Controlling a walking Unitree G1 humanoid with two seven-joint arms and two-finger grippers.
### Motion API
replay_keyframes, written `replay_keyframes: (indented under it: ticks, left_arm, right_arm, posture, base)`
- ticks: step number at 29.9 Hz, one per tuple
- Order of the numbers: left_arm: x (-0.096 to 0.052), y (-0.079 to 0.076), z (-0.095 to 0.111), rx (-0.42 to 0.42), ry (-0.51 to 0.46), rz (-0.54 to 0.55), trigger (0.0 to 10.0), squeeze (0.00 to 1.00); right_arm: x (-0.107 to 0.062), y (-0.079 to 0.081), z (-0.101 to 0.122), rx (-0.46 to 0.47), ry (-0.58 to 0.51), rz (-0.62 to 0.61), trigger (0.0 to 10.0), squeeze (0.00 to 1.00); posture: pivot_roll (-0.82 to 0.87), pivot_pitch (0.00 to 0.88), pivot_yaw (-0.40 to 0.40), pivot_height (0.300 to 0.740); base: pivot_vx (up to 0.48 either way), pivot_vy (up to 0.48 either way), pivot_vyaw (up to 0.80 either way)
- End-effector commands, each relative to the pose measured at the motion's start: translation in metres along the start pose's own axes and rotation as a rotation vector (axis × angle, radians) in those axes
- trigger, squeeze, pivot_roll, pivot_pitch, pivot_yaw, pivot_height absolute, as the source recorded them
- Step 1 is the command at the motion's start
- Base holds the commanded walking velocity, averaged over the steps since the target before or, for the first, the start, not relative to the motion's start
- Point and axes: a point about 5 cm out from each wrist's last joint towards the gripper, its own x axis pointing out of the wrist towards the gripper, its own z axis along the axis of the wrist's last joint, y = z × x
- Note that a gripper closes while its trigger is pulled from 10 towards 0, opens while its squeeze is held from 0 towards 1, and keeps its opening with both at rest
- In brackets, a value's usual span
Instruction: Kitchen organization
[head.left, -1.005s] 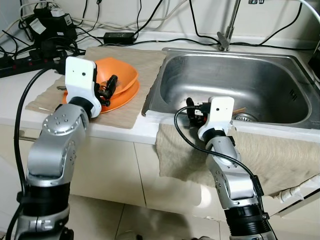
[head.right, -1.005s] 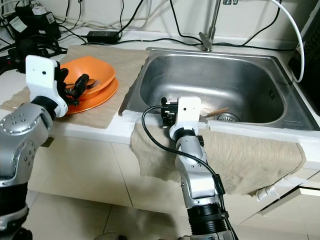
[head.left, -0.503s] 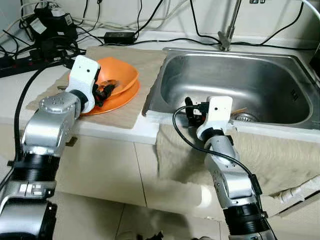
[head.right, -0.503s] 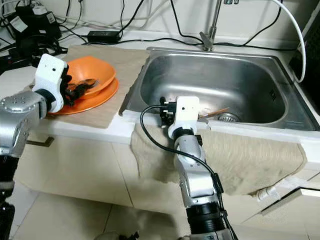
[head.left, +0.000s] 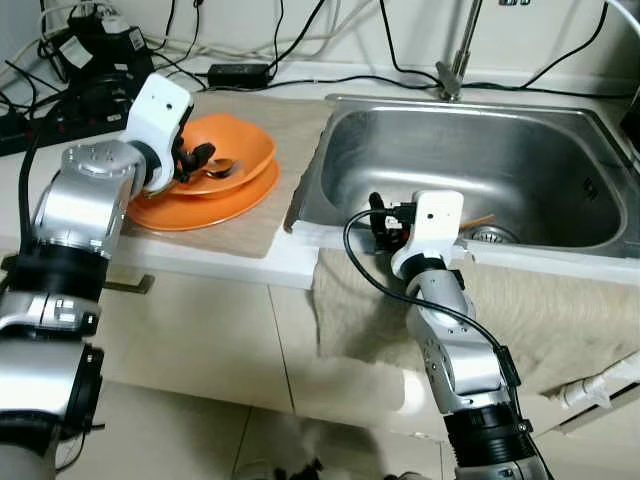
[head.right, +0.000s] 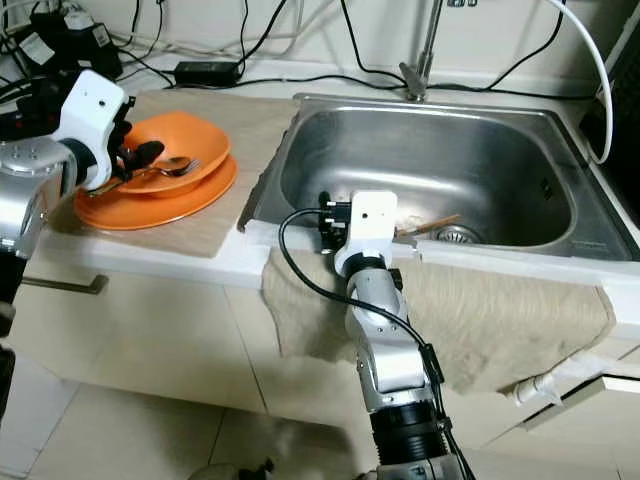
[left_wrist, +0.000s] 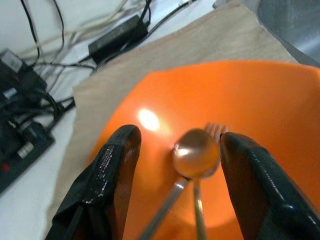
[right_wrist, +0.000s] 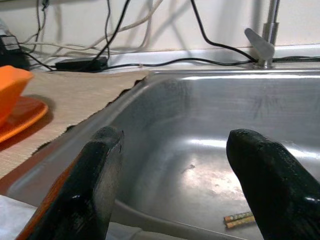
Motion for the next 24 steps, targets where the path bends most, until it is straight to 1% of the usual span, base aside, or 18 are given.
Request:
replay_keyframes:
  ticks: [1, 5, 10, 18, 24]
  left_arm:
    - [0.0, 0.005, 0.004, 0.043, 0.015, -0.014, 10.0, 0.0]
    - [0.002, 0.009, 0.005, 0.069, 0.056, -0.051, 10.0, 0.0]
    - [0.005, 0.007, -0.003, 0.078, 0.113, -0.108, 10.0, 0.0]
    - [0.007, 0.005, -0.013, 0.036, 0.172, -0.168, 10.0, 0.0]
    - [0.008, 0.003, -0.016, 0.029, 0.204, -0.211, 10.0, 0.0]
  right_arm:
    - [0.001, 0.005, 0.002, 0.009, -0.007, 0.008, 10.0, 0.0]
    - [0.001, 0.006, 0.001, 0.01, -0.006, 0.009, 10.0, 0.0]
    - [0.001, 0.007, 0.001, 0.011, -0.006, 0.009, 10.0, 0.0]
    - [0.001, 0.007, 0.001, 0.013, -0.003, 0.008, 10.0, 0.0]
    - [0.001, 0.007, 0.0, 0.012, -0.001, 0.012, 10.0, 0.0]
  posture:
    - [0.07, 0.013, 0.072, 0.74]
    - [0.07, 0.015, 0.074, 0.74]
    - [0.07, 0.019, 0.079, 0.74]
    - [0.07, 0.022, 0.078, 0.74]
    - [0.08, 0.019, 0.075, 0.74]
  base:
    - [0.0, 0.0, 0.0]
    - [0.0, 0.0, 0.0]
    - [0.0, 0.0, 0.0]
    - [0.0, 0.0, 0.0]
    - [0.0, 0.0, 0.0]
